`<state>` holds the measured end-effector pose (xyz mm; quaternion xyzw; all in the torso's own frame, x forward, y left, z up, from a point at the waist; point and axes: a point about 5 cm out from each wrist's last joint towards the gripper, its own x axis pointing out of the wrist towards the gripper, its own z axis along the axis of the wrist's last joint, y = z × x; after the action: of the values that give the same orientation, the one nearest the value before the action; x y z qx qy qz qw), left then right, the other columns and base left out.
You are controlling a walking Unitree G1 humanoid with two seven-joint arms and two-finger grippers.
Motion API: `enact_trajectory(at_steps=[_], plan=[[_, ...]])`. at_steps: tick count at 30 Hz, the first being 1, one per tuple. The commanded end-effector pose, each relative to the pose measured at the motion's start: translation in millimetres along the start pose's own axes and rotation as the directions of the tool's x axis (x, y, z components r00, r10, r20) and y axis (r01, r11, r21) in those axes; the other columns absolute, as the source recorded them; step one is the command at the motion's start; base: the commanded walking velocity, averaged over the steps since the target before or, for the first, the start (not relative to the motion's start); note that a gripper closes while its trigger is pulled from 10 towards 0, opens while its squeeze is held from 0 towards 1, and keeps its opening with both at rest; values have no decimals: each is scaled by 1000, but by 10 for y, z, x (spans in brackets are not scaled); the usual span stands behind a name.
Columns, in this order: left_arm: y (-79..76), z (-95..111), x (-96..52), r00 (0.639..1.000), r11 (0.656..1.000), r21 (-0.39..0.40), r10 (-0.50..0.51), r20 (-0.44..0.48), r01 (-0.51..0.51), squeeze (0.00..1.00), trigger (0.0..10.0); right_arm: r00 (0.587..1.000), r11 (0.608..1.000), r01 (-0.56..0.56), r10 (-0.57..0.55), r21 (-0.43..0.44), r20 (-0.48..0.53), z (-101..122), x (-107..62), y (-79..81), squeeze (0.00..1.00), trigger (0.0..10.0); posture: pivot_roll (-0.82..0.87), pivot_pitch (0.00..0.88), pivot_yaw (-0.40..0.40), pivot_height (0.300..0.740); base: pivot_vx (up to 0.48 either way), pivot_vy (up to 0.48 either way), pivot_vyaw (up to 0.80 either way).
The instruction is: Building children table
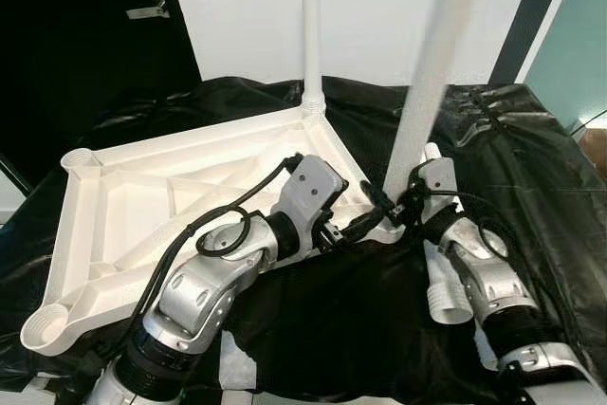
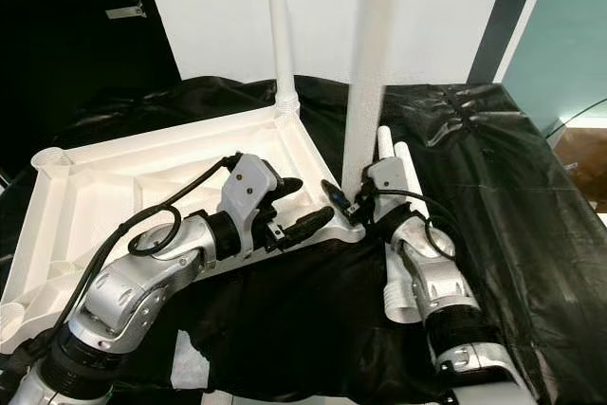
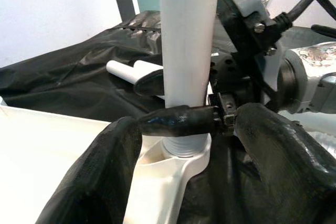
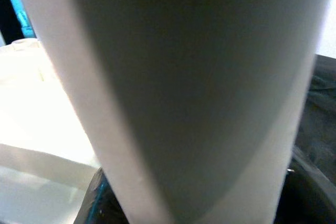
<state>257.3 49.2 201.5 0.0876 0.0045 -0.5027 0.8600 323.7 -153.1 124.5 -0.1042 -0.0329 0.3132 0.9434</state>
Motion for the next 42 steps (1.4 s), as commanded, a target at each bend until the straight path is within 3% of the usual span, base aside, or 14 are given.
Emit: enact_trajectory(at_steps=[1,10,13,23,29,32,36,38,42], plan=[[-13,19,-14,999,999,5,-34,-1,34,0,10000,964,988,-102,126,114,-235,-541,-165,285,0,10000,-11,3,36,740,0,0,0],[-18,24,-15,999,999,-1,-34,1,34,0,10000,959,980,-127,161,152,-234,-554,-236,212,0,10000,-12,9,40,740,0,0,0],[-17,34,-1,999,999,0,-37,3,37,0,10000,974,967,-52,104,249,-201,-491,-209,93,0,10000,-15,7,43,740,0,0,0],[-18,35,2,999,999,-1,-38,5,38,0,10000,972,963,-49,107,265,-210,-475,-190,54,0,10000,-18,2,38,740,0,0,0],[-17,27,-15,999,999,-3,-33,6,33,0,10000,958,972,-45,108,231,-264,-504,-174,20,0,10000,-11,0,28,740,0,0,0],[-22,12,-29,1000,1000,-4,-28,3,28,0,10000,967,975,73,-18,211,-252,-483,-128,44,0,10000,-10,0,23,740,0,0,0],[-22,7,-31,1000,1000,-6,-27,2,27,0,10000,968,970,147,-102,192,-229,-452,-93,86,0,10000,-11,0,22,740,0,0,0],[-21,3,-27,1000,1000,-6,-29,1,29,0,10000,950,941,275,-233,199,-210,-407,-38,127,0,10000,-15,0,25,740,0,0,0],[-20,1,-20,1000,1000,-3,-31,0,31,0,10000,924,912,364,-328,187,-196,-357,4,148,0,10000,-19,0,25,740,0,0,0]])
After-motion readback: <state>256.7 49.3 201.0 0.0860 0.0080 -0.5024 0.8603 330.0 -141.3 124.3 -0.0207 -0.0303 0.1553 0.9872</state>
